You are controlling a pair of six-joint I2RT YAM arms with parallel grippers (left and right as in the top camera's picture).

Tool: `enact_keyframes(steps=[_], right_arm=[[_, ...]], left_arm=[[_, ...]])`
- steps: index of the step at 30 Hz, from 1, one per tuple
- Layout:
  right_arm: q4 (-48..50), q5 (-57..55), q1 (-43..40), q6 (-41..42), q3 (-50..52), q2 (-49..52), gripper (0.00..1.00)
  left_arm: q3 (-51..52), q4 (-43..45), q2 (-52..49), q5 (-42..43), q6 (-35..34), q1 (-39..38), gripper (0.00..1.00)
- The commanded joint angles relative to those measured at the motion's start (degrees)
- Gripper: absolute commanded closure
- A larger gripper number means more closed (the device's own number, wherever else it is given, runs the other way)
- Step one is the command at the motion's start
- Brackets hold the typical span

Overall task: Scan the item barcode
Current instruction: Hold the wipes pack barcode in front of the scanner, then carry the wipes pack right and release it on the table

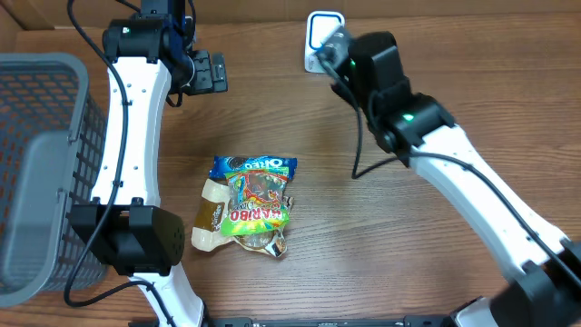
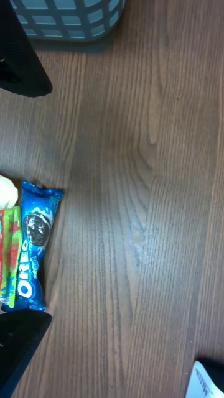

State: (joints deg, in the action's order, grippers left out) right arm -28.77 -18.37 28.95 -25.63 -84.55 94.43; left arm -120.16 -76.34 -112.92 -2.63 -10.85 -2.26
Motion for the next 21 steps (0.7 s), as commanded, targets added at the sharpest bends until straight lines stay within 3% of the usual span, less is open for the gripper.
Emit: enact_keyframes(steps=[1, 9, 17, 21], right_arm=[[-9.88, 4.59, -1.25, 31.43, 0.00, -2.36, 0.96], [-22.71, 21.44, -6.40, 34.25, 0.00, -2.34, 0.96], [-26.08, 37.88, -23.28, 36.61, 0.00, -2.32, 0.96], [-26.93, 38.58, -31.10, 37.92, 0.02, -1.86, 0.96]], left_arm=[[-0.94, 0.09, 0.09, -0.35, -0.98, -0.37, 0.00], [-0.94, 0.11, 0.09, -0.35, -0.98, -0.37, 0.00], [-0.94, 0.09, 0.09, -0.35, -0.98, -0.37, 0.00], [-0.94, 0.09, 0.09, -0.35, -0.98, -0.37, 0.00]])
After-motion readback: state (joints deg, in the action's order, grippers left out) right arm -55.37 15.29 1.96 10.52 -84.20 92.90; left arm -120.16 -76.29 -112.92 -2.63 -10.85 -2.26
